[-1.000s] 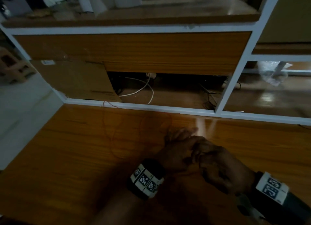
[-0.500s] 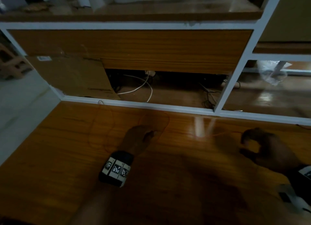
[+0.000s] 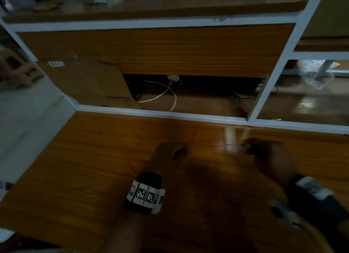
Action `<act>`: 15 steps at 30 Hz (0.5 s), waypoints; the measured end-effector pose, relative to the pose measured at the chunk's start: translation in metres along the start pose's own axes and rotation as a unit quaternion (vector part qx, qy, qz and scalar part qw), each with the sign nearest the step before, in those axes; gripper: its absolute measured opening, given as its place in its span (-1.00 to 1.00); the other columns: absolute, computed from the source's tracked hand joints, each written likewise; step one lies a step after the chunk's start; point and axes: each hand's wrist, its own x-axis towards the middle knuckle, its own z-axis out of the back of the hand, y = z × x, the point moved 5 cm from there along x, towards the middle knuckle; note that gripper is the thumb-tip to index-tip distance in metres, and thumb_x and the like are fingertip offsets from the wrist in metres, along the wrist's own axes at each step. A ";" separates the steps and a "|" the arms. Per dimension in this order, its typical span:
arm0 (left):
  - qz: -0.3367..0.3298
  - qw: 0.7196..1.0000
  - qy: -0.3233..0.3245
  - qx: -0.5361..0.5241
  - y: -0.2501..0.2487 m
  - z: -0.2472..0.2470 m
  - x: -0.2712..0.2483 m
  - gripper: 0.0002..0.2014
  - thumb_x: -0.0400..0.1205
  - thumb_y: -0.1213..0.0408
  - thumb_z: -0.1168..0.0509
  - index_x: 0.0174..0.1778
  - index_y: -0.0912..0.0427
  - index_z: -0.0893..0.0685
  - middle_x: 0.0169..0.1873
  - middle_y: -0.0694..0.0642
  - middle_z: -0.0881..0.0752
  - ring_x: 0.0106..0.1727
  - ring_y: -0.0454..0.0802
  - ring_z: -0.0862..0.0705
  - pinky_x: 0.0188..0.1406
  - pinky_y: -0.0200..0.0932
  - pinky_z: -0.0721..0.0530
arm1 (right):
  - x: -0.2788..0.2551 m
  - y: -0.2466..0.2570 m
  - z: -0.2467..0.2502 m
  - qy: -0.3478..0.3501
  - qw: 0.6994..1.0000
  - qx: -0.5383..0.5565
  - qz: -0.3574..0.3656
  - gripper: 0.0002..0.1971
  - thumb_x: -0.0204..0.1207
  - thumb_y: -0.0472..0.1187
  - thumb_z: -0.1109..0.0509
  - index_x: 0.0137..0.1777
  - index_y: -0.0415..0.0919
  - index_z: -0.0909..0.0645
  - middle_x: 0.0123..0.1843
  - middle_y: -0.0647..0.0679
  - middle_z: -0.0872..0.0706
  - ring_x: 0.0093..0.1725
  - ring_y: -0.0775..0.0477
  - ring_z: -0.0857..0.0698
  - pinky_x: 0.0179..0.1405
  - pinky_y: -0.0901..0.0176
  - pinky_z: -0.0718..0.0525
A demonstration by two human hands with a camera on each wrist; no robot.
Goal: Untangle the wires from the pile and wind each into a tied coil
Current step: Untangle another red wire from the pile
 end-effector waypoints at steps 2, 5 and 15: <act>0.027 0.999 -0.011 0.045 0.029 0.024 -0.021 -0.78 0.75 0.17 -0.25 0.23 0.05 -0.74 -0.06 0.00 -0.77 -0.20 -0.12 -0.70 -0.26 -0.23 -0.67 | 0.000 -0.053 -0.006 0.009 0.998 -0.047 -0.047 -0.43 0.63 -0.22 -0.41 0.36 0.57 -0.50 0.14 0.17 -0.80 -0.17 0.29 -0.75 -0.22 0.38 -0.64; 0.025 0.996 0.003 0.085 0.050 0.031 -0.027 -0.83 0.74 0.14 -0.26 0.11 -0.08 -0.76 -0.09 -0.02 -0.78 -0.26 -0.20 -0.63 -0.28 -0.28 -0.59 | -0.009 -0.044 -0.022 0.065 0.993 -0.092 -0.027 -0.43 0.65 -0.15 -0.38 0.55 0.43 -0.39 0.32 -0.02 -0.78 -0.19 0.26 -0.75 -0.26 0.32 -0.73; -0.045 0.995 0.047 0.080 -0.032 -0.002 0.004 -0.74 0.76 0.04 -0.19 0.11 0.04 -0.75 -0.05 -0.03 -0.77 -0.13 -0.17 -0.68 -0.08 -0.27 -0.61 | 0.017 0.113 -0.055 0.072 0.983 -0.071 0.150 -0.70 0.70 -0.11 -0.23 0.33 -0.02 -0.70 -0.01 -0.01 -0.80 -0.09 -0.05 -0.81 -0.13 -0.08 -0.80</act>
